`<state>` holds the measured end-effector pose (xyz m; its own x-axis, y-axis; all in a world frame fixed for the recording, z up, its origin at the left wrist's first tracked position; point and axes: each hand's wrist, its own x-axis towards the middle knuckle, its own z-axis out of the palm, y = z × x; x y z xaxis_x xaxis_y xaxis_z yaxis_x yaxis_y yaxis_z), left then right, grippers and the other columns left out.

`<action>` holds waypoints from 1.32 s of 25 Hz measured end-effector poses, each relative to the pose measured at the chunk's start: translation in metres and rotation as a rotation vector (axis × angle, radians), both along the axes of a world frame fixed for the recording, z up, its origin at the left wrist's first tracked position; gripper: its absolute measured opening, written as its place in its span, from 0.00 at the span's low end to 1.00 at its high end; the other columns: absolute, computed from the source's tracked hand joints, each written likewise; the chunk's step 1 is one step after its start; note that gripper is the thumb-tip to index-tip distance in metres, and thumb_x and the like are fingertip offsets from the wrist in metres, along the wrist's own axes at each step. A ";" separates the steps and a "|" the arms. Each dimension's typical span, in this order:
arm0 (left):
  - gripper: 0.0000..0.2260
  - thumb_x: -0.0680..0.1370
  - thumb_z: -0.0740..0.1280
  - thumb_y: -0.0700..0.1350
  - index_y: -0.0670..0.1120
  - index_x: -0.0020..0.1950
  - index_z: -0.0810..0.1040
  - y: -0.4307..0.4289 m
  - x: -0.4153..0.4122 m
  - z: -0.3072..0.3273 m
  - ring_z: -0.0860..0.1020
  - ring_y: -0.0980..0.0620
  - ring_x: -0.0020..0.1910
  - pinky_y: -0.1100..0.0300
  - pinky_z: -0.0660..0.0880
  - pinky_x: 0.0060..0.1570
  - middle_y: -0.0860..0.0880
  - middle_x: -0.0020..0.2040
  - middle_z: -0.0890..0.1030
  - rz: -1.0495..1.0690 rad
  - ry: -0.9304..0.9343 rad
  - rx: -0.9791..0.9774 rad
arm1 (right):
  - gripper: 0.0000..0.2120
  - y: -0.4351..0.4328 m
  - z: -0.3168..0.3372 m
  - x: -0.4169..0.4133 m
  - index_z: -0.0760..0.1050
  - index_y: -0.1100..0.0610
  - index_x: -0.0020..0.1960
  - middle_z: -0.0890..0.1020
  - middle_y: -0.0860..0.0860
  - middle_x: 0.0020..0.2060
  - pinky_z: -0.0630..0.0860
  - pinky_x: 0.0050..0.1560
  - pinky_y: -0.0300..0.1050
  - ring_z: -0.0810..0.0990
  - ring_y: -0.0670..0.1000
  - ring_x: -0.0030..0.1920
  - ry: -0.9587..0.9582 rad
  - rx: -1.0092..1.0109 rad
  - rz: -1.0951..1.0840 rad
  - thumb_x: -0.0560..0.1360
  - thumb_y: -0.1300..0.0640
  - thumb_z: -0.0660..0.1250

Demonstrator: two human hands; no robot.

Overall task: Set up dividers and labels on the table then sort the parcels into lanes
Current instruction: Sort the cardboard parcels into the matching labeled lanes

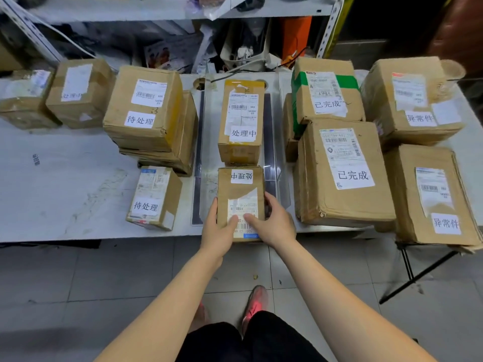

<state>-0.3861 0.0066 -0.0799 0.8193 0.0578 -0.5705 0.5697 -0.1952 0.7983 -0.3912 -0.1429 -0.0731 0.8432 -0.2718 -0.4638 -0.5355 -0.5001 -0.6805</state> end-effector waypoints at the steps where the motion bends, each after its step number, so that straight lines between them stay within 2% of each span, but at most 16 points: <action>1: 0.28 0.81 0.69 0.43 0.59 0.78 0.65 0.001 -0.001 0.000 0.81 0.58 0.58 0.63 0.82 0.47 0.56 0.65 0.80 0.002 -0.013 0.026 | 0.37 0.001 0.001 0.000 0.65 0.43 0.76 0.82 0.43 0.62 0.82 0.57 0.54 0.81 0.48 0.61 -0.005 -0.018 0.001 0.71 0.43 0.77; 4: 0.24 0.79 0.71 0.44 0.55 0.74 0.71 0.002 -0.005 0.011 0.81 0.57 0.58 0.59 0.81 0.50 0.60 0.59 0.81 -0.016 -0.072 0.129 | 0.35 0.004 0.005 -0.002 0.67 0.46 0.75 0.82 0.44 0.63 0.82 0.58 0.52 0.80 0.48 0.62 -0.065 -0.030 0.012 0.72 0.49 0.77; 7: 0.24 0.80 0.70 0.46 0.51 0.74 0.69 0.003 -0.011 0.040 0.73 0.59 0.57 0.60 0.72 0.53 0.63 0.55 0.72 -0.084 -0.125 0.259 | 0.32 0.006 0.019 -0.001 0.70 0.47 0.73 0.81 0.44 0.64 0.80 0.61 0.49 0.79 0.48 0.64 -0.176 -0.062 0.034 0.72 0.54 0.77; 9: 0.23 0.79 0.70 0.49 0.54 0.73 0.70 0.006 -0.013 0.064 0.72 0.59 0.58 0.60 0.70 0.55 0.62 0.55 0.71 -0.120 -0.174 0.291 | 0.33 0.008 0.036 0.005 0.69 0.48 0.75 0.79 0.44 0.67 0.77 0.66 0.52 0.77 0.48 0.67 -0.249 -0.087 0.072 0.72 0.52 0.76; 11: 0.20 0.79 0.70 0.51 0.60 0.69 0.69 0.016 -0.010 0.092 0.76 0.58 0.60 0.59 0.74 0.56 0.64 0.55 0.74 -0.165 -0.249 0.288 | 0.33 0.011 0.059 0.018 0.68 0.49 0.76 0.77 0.46 0.70 0.73 0.71 0.51 0.74 0.49 0.71 -0.309 -0.131 0.136 0.74 0.49 0.74; 12: 0.20 0.79 0.70 0.53 0.61 0.70 0.69 0.023 -0.006 0.106 0.78 0.57 0.60 0.57 0.76 0.56 0.63 0.56 0.76 -0.208 -0.293 0.333 | 0.33 0.013 0.072 0.025 0.67 0.49 0.77 0.75 0.46 0.72 0.71 0.72 0.50 0.72 0.50 0.73 -0.329 -0.165 0.177 0.75 0.48 0.74; 14: 0.27 0.79 0.68 0.56 0.57 0.77 0.66 0.042 0.008 0.129 0.78 0.52 0.61 0.50 0.79 0.58 0.56 0.63 0.78 -0.309 -0.380 0.549 | 0.33 0.019 0.101 0.042 0.67 0.50 0.77 0.73 0.47 0.74 0.71 0.70 0.51 0.70 0.52 0.74 -0.381 -0.246 0.274 0.76 0.47 0.73; 16: 0.29 0.80 0.66 0.58 0.54 0.79 0.63 0.066 0.024 0.151 0.77 0.49 0.64 0.49 0.78 0.59 0.51 0.68 0.77 -0.341 -0.433 0.774 | 0.33 0.031 0.129 0.058 0.66 0.49 0.77 0.74 0.48 0.73 0.74 0.68 0.54 0.71 0.53 0.73 -0.437 -0.325 0.364 0.76 0.46 0.73; 19: 0.28 0.81 0.64 0.57 0.51 0.79 0.63 0.105 0.051 0.180 0.74 0.46 0.67 0.49 0.75 0.57 0.49 0.70 0.75 -0.345 -0.491 0.941 | 0.33 0.060 0.164 0.084 0.64 0.47 0.78 0.72 0.47 0.75 0.73 0.69 0.55 0.70 0.54 0.74 -0.470 -0.376 0.442 0.76 0.45 0.72; 23: 0.26 0.81 0.63 0.59 0.51 0.76 0.65 0.175 0.085 0.203 0.73 0.44 0.65 0.48 0.75 0.55 0.47 0.68 0.75 -0.327 -0.508 1.028 | 0.34 0.119 0.192 0.113 0.65 0.48 0.78 0.71 0.48 0.76 0.72 0.70 0.58 0.70 0.55 0.74 -0.525 -0.441 0.512 0.76 0.45 0.71; 27: 0.29 0.81 0.62 0.59 0.50 0.80 0.61 0.267 0.120 0.208 0.71 0.44 0.67 0.49 0.73 0.58 0.47 0.70 0.72 -0.354 -0.541 1.144 | 0.32 0.195 0.211 0.144 0.66 0.49 0.78 0.68 0.49 0.78 0.69 0.72 0.56 0.67 0.57 0.76 -0.496 -0.508 0.582 0.76 0.45 0.70; 30: 0.29 0.81 0.64 0.57 0.50 0.80 0.60 0.331 0.146 0.210 0.70 0.45 0.68 0.49 0.74 0.58 0.48 0.71 0.71 -0.364 -0.528 1.124 | 0.32 0.250 0.221 0.167 0.66 0.51 0.78 0.68 0.49 0.77 0.71 0.70 0.55 0.67 0.57 0.75 -0.489 -0.561 0.594 0.77 0.45 0.70; 33: 0.29 0.81 0.64 0.58 0.50 0.79 0.61 0.387 0.173 0.208 0.71 0.45 0.67 0.49 0.75 0.56 0.48 0.71 0.72 -0.373 -0.503 1.125 | 0.34 0.298 0.221 0.191 0.64 0.50 0.79 0.67 0.50 0.78 0.68 0.73 0.55 0.66 0.56 0.76 -0.450 -0.552 0.570 0.76 0.45 0.71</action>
